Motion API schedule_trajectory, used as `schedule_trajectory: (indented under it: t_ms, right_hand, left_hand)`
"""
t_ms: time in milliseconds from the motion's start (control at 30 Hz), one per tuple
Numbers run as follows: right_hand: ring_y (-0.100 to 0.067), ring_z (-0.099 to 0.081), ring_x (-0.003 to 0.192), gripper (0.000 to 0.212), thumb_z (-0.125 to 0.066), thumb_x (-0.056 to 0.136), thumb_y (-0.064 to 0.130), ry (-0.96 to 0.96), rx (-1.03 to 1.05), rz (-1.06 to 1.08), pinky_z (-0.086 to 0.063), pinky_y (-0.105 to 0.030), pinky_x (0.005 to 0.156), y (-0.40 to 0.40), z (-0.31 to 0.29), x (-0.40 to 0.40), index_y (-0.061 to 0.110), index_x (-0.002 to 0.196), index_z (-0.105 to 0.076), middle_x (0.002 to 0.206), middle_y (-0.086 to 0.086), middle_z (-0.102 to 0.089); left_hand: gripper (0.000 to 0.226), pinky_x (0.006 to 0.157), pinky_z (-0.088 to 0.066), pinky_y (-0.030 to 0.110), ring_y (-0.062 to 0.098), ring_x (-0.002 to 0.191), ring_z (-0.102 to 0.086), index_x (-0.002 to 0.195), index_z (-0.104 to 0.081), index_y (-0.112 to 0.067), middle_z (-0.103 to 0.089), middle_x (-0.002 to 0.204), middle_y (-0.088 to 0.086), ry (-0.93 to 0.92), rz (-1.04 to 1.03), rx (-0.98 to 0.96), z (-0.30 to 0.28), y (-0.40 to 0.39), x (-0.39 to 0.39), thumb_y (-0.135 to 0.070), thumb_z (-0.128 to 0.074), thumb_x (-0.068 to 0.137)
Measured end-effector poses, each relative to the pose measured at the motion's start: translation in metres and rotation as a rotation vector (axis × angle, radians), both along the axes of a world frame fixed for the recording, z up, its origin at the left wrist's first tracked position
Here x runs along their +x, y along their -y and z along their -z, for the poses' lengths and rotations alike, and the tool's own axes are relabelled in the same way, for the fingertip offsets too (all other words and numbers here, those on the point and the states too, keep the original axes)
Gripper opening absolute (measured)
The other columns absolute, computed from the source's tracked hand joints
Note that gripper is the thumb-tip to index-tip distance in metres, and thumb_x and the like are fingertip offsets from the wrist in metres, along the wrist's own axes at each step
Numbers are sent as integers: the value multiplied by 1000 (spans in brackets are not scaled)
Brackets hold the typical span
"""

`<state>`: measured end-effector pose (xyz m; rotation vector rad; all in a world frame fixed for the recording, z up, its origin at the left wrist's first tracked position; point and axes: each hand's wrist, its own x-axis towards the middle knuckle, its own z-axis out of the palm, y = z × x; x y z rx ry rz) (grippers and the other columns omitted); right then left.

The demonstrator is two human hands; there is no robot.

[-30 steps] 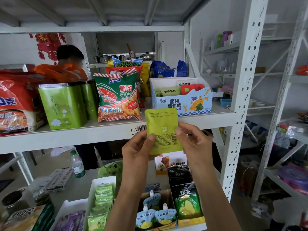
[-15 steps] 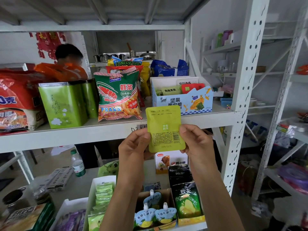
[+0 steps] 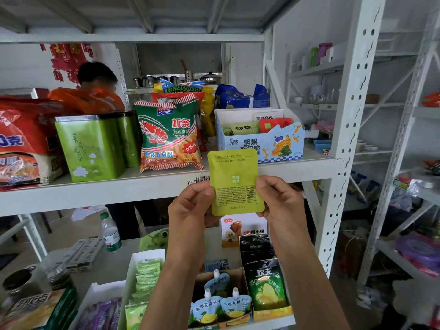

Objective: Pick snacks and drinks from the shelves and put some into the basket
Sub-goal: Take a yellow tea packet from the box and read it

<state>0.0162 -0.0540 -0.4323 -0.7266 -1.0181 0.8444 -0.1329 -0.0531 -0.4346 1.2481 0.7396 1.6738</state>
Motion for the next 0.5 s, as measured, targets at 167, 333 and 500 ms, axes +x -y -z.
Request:
schedule_trajectory:
  t_ms: [167, 333, 500]
  right_hand:
    - [-19, -53, 68, 10, -63, 91, 17, 4, -4, -8, -38, -27, 55, 1, 0, -1, 17, 85, -70, 75, 1, -71]
    - [-24, -48, 72, 11, -64, 92, 20, 4, -42, -7, -38, -28, 52, 0, 1, -4, 19, 84, -71, 78, -6, -69]
    - [-21, -49, 66, 6, -68, 88, 24, 15, -26, 14, -38, -28, 49, 1, 2, -7, 20, 89, -71, 76, -2, -67]
  left_hand:
    - [19, 66, -58, 30, 26, 83, -71, 104, -68, -4, -74, 97, 16, -7, -6, 5, 1, -1, -1, -11, -52, 99]
    - [19, 67, -58, 31, 26, 82, -71, 104, -68, -3, -74, 95, 17, -12, -8, 6, 3, 0, -3, -11, -51, 99]
    - [18, 66, -60, 34, 25, 80, -71, 102, -66, -1, -75, 92, 15, -6, -48, 3, 2, 1, -3, -9, -51, 99]
